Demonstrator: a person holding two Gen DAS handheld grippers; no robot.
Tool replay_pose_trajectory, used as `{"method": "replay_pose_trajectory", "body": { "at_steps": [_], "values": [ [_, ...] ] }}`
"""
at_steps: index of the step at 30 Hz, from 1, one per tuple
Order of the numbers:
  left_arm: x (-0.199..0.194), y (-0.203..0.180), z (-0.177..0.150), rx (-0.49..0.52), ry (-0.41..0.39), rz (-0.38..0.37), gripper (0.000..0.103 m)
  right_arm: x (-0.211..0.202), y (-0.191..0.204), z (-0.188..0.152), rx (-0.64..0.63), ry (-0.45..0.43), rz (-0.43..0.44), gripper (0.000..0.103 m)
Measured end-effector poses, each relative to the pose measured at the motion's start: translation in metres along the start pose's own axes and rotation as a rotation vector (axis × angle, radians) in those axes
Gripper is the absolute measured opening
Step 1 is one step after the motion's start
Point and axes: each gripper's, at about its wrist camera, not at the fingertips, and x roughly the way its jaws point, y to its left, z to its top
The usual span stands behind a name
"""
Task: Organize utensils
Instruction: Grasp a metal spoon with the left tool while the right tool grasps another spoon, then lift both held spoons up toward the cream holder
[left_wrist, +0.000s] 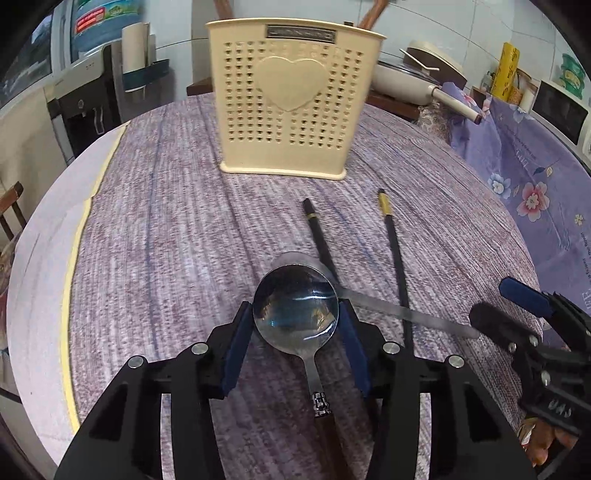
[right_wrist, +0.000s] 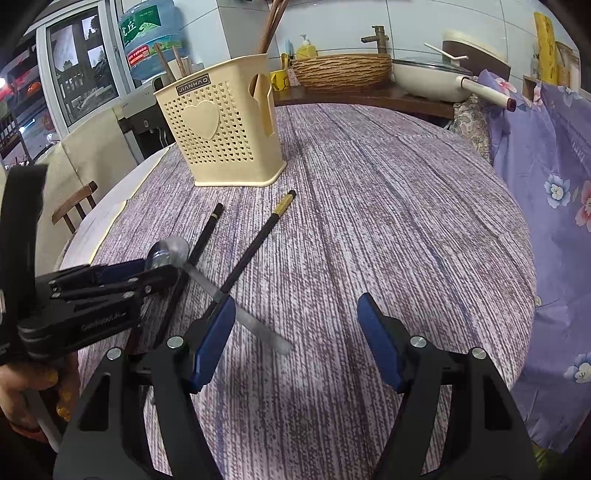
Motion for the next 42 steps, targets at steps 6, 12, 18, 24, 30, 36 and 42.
{"method": "replay_pose_trajectory", "body": {
  "at_steps": [6,12,18,24,30,36,42],
  "values": [
    [-0.003,0.023,-0.005,-0.041,0.000,0.017,0.047,0.027,0.015,0.025,0.018,0.050,0.018,0.057],
    [-0.007,0.037,-0.009,-0.064,-0.003,0.029,0.047,0.038,0.046,0.042,-0.067,0.047,0.043,0.055],
    [-0.010,0.049,-0.013,-0.056,-0.008,0.066,0.047,0.038,0.089,0.042,-0.404,0.015,0.168,0.055],
    [-0.014,0.065,-0.015,-0.072,-0.009,0.080,0.047,0.057,0.122,0.038,-0.722,0.127,0.301,0.055],
    [-0.015,0.065,-0.017,-0.053,-0.009,0.091,0.047,0.080,0.127,0.050,-0.741,0.214,0.321,0.055],
    [-0.013,0.061,-0.017,-0.033,-0.004,0.113,0.048,0.093,0.124,0.050,-0.739,0.287,0.327,0.048],
    [-0.010,0.056,-0.014,-0.018,0.014,0.131,0.054,0.092,0.122,0.050,-0.726,0.307,0.332,0.045]
  ]
}}
